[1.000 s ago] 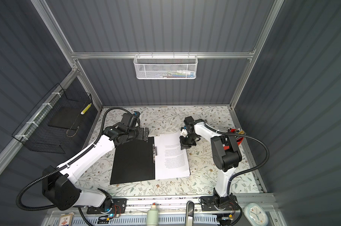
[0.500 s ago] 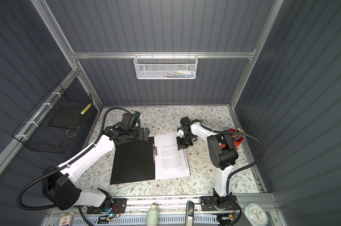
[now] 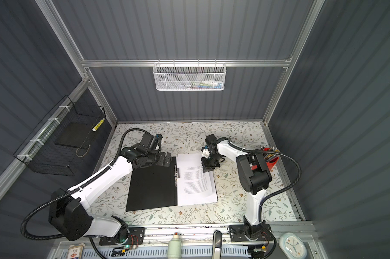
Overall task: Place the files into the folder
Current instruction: 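Lower the sheet onto the folder stack with the right gripper while the left withdraws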
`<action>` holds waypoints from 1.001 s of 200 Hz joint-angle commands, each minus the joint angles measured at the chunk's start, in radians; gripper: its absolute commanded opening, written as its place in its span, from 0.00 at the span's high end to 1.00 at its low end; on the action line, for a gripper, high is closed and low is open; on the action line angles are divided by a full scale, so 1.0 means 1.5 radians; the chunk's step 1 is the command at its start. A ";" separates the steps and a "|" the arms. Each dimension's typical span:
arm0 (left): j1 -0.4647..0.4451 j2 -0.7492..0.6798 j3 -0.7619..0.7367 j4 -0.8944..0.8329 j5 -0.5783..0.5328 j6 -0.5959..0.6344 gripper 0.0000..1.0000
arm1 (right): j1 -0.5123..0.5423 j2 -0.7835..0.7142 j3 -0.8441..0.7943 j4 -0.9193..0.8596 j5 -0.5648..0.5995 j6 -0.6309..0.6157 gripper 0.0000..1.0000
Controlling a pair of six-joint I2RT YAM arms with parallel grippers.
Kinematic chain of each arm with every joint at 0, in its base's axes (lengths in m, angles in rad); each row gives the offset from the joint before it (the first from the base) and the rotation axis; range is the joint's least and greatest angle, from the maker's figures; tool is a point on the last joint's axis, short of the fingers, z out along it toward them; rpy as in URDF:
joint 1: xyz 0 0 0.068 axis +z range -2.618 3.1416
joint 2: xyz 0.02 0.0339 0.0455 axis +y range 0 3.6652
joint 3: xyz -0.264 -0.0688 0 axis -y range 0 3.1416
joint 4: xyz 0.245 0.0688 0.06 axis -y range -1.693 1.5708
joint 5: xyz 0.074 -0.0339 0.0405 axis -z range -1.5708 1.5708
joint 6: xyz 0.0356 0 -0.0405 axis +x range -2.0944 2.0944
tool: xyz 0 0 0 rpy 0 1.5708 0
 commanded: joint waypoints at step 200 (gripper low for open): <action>0.005 0.020 0.000 -0.011 0.027 0.008 0.00 | 0.015 0.005 -0.030 0.010 -0.020 0.005 0.97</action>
